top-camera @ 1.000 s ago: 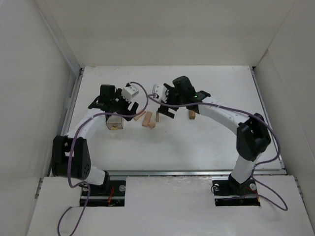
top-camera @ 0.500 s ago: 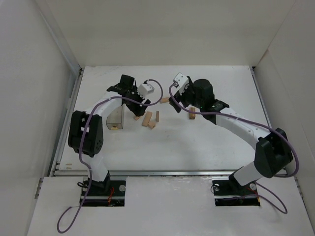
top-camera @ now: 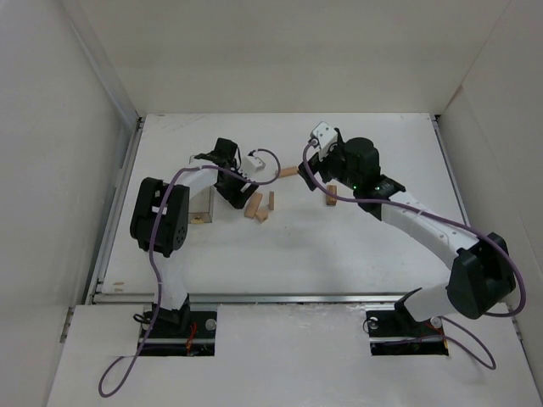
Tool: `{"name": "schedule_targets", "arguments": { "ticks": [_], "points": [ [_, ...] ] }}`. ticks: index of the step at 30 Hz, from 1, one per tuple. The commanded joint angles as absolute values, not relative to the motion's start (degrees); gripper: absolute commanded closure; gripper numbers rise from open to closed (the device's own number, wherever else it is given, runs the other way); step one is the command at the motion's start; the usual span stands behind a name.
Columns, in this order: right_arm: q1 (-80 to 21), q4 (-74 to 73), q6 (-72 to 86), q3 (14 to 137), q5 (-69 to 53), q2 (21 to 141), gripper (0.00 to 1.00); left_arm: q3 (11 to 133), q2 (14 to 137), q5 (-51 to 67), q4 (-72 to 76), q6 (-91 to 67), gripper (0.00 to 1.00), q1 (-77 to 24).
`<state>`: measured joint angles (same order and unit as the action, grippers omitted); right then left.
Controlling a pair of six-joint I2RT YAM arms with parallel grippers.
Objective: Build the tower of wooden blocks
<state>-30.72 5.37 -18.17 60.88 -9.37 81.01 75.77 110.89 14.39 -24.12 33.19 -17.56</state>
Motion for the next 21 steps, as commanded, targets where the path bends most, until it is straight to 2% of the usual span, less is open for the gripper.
{"name": "schedule_targets", "arguments": {
  "ticks": [1, 3, 4, 8, 12, 17, 21],
  "points": [
    [-30.5, 9.23, -17.23, 59.95, -8.88, 79.19, 0.0, 75.67, 111.0, 13.45, -23.12, 33.4, 0.29, -17.84],
    [-30.5, 9.23, -17.23, 59.94, -8.88, 79.19, 0.0, 75.15, 111.61, 13.45, -22.59, 33.4, 0.35, -18.46],
    [-30.5, 9.23, -17.23, 59.94, -8.88, 79.19, 0.0, 75.15, 111.62, 13.45, -22.59, 33.4, 0.43, -18.46],
    [-30.5, 9.23, -16.7, 59.94, -8.88, 79.19, 0.0, 74.53, 112.15, 14.06, -21.45, 33.4, 0.61, -18.46],
    [-30.5, 9.23, -16.7, 59.94, -8.88, 79.19, 0.0, 74.0, 112.15, 15.64, -21.45, 33.4, 0.72, -18.46],
    [-30.5, 9.23, -15.38, 60.47, -8.26, 79.19, 0.0, 74.0, 112.15, 15.64, -21.97, 33.4, 1.0, -18.46],
    [-29.98, 9.23, -10.04, 62.31, -3.97, 79.19, 0.0, 74.53, 110.31, 16.25, -22.5, 32.87, 1.0, -17.84]
  ]
}}
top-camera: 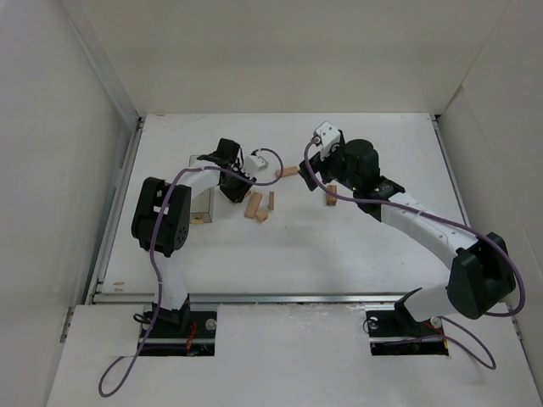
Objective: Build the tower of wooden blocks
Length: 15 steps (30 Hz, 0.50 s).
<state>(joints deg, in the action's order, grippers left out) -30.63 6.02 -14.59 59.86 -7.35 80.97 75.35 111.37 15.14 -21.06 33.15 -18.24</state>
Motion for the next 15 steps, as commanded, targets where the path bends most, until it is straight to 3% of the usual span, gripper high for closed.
{"name": "schedule_targets", "arguments": {
  "ticks": [1, 8, 12, 15],
  "points": [
    [-29.97, 9.23, -8.11, 62.92, -2.65, 79.19, 0.0, 75.23, 108.65, 16.26, -22.5, 32.35, 1.0, -17.06],
    [-27.33, 4.58, 8.6, 71.53, -0.78, 83.31, 0.0, 79.0, 98.37, 17.74, -18.2, 35.41, 1.0, -16.35],
    [-26.11, 4.39, 14.05, 75.84, -8.59, 84.64, 0.0, 81.03, 93.44, 23.1, -17.67, 39.19, 1.0, -16.35],
    [-26.1, 7.29, 16.25, 76.9, -14.04, 85.78, 0.06, 83.57, 92.12, 25.66, -20.38, 41.83, 1.0, -16.96]
  ]
}}
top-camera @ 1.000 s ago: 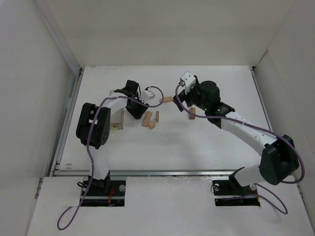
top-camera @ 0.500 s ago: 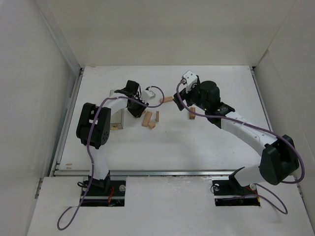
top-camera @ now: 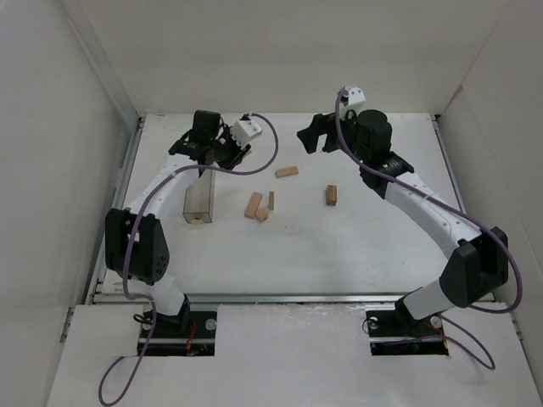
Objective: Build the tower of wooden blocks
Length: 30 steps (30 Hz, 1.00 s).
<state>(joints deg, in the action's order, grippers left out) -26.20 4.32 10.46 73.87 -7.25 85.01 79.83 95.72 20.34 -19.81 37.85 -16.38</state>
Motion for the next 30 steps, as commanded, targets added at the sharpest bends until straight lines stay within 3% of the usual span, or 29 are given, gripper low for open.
{"name": "schedule_targets", "arguments": {
  "ticks": [1, 4, 10, 24, 30],
  "points": [
    [-26.1, 7.9, 17.13, 76.9, -17.72, 85.78, 0.08, 84.19, 91.5, 27.75, -21.43, 42.53, 1.0, -17.57],
    [-26.1, 7.91, 19.85, 80.06, -23.7, 88.94, 0.18, 84.99, 90.27, 31.62, -23.91, 44.65, 1.0, -18.98],
    [-26.1, 7.91, 26.01, 84.02, -34.35, 95.87, 0.2, 86.92, 90.26, 32.17, -25.14, 45.35, 1.0, -21.97],
    [-27.94, 3.96, 28.21, 87.54, -35.42, 103.7, 0.38, 86.84, 90.26, 31.64, -25.66, 45.35, 1.0, -23.82],
    [-28.47, 3.43, 28.92, 89.3, -37.09, 104.85, 0.53, 86.84, 90.26, 31.11, -25.14, 45.35, 1.0, -24.35]
  ]
}}
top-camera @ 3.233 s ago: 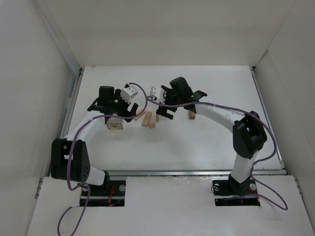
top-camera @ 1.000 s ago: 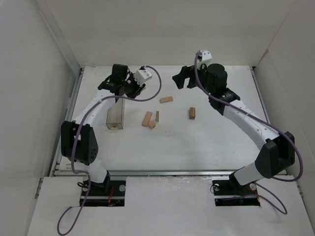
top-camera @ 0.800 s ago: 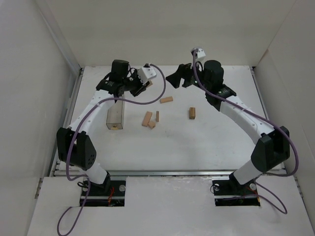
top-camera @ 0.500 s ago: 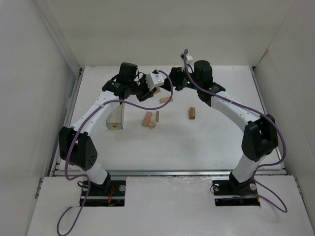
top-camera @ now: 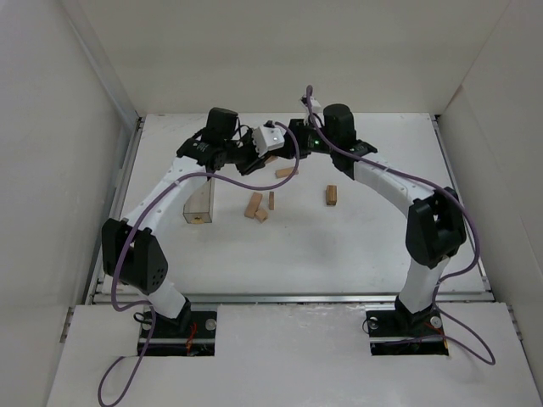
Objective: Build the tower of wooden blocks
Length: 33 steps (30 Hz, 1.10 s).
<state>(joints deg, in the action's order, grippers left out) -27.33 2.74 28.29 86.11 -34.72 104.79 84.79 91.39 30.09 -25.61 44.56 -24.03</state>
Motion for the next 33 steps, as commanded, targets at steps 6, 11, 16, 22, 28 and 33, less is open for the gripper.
{"name": "schedule_targets", "arguments": {
  "ticks": [6, 11, 16, 22, 28, 33],
  "points": [
    [-28.48, 3.43, 28.92, 89.3, -38.93, 104.85, 0.74, 86.31, 90.79, 29.19, -23.91, 44.21, 1.0, -24.35],
    [-28.48, 3.43, 28.92, 89.3, -40.61, 105.38, 1.0, 85.78, 90.79, 27.17, -21.97, 42.37, 1.0, -24.35],
    [-28.48, 2.72, 28.92, 89.3, -39.65, 105.38, 1.0, 84.73, 90.79, 25.23, -20.75, 41.31, 0.47, -24.35],
    [-28.48, -6.49, 27.69, 88.77, -22.62, 101.7, 1.0, 82.1, 90.27, 20.49, -18.46, 37.72, 0.0, -24.35],
    [-29.7, -14.4, 27.69, 86.48, 1.56, 98.79, 1.0, 77.7, 87.63, 14.95, -14.6, 32.36, 0.0, -24.35],
    [-32.69, -22.22, 27.69, 87.88, 16.41, 100.88, 1.0, 73.31, 85.52, 10.82, -13.18, 29.71, 0.0, -23.82]
  ]
}}
